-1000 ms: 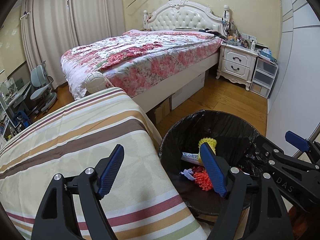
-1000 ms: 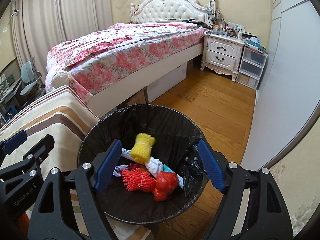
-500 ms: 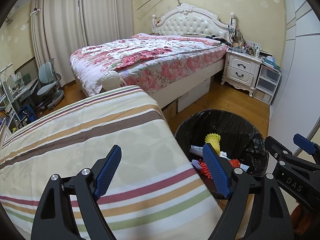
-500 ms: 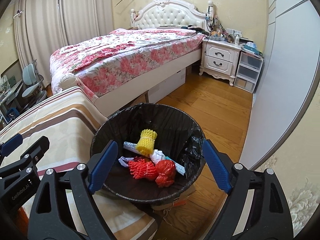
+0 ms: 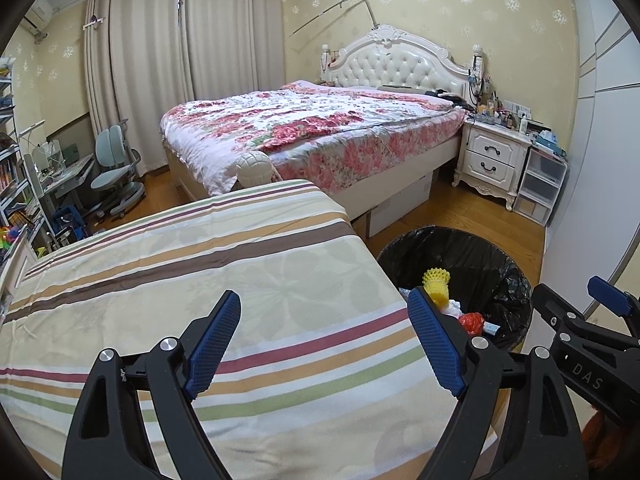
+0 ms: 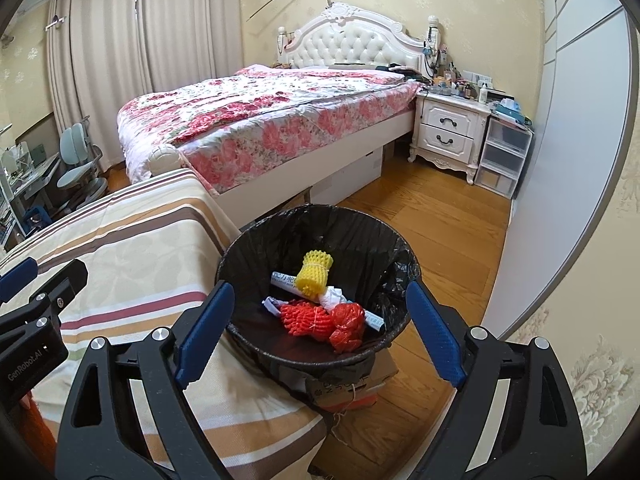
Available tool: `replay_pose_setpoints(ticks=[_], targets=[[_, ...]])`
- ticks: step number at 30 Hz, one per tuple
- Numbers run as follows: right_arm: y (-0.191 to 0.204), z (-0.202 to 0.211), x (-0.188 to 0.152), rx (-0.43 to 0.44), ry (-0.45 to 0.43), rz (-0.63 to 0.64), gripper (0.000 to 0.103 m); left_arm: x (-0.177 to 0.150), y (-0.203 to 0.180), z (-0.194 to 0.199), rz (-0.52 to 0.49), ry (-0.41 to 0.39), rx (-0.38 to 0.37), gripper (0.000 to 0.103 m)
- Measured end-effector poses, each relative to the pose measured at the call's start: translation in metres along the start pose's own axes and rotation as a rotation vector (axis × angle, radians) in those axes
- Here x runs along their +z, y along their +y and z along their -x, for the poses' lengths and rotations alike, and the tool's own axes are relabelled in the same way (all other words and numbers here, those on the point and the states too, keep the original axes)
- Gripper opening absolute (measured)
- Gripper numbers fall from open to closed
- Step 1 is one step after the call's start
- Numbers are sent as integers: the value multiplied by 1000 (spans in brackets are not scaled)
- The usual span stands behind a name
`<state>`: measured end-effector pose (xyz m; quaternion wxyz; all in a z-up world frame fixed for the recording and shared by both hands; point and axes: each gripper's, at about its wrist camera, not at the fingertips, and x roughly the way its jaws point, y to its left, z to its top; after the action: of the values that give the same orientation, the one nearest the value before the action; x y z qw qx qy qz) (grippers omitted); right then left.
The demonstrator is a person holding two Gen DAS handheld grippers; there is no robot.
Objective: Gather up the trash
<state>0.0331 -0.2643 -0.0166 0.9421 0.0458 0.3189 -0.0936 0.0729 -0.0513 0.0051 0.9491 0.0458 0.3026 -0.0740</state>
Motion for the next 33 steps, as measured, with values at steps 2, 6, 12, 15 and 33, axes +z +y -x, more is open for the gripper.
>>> replay_pose_setpoints(ticks=[2,6,12,15,33], targets=[[1,5,-2,1,-6,1,86,-2,2,7,0,-13,3,83],[1,15,-5,6,-19,1,86,-4,5,15,12,-19,-2,83],[2,25,-6,8,-38,2,86,-6,7,21,14,-26,-4,83],[2,28,-5,7,-45,1,86,-7,8,22,16,-26,-4,83],[2,28,-5,6,-48,0,86,-7,8,22,15,-26,-3,83]])
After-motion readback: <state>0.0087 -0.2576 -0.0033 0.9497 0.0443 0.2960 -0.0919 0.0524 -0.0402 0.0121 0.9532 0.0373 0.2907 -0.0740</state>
